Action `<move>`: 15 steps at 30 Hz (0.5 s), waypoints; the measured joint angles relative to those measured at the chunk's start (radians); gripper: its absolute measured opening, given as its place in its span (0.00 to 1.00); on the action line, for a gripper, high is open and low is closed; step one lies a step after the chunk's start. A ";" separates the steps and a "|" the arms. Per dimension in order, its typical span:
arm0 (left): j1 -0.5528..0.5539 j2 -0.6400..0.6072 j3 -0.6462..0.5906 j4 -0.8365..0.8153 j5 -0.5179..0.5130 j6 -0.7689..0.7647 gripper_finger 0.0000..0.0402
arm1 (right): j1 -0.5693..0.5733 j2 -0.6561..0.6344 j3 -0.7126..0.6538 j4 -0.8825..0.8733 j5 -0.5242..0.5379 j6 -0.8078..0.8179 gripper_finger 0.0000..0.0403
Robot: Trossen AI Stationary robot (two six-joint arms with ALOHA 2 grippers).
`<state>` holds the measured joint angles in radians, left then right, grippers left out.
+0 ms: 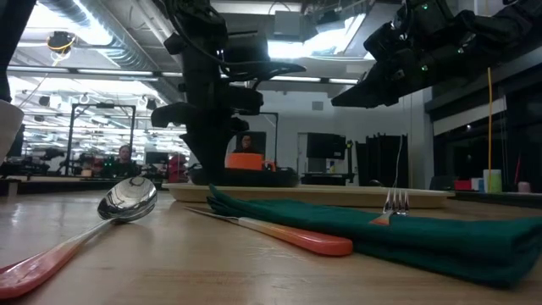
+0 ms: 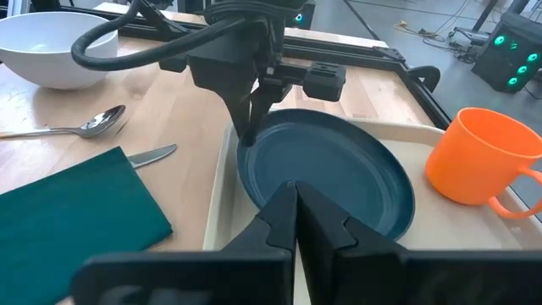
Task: Set up tray
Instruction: Put the blue-green plate on the gray tray
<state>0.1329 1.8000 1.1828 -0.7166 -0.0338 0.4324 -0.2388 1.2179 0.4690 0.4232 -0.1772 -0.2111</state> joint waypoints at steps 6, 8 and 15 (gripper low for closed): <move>0.000 0.000 0.000 0.001 -0.002 0.000 0.12 | 0.000 0.000 0.000 0.000 0.000 0.000 0.03; 0.000 0.000 0.000 0.001 -0.008 0.000 0.14 | 0.000 0.000 0.000 0.000 0.000 0.000 0.03; 0.000 0.000 0.000 0.002 -0.070 0.000 0.16 | 0.000 0.000 0.000 0.000 0.000 0.001 0.03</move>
<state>0.1329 1.8000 1.1828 -0.7151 -0.1038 0.4322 -0.2386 1.2179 0.4690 0.4231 -0.1770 -0.2106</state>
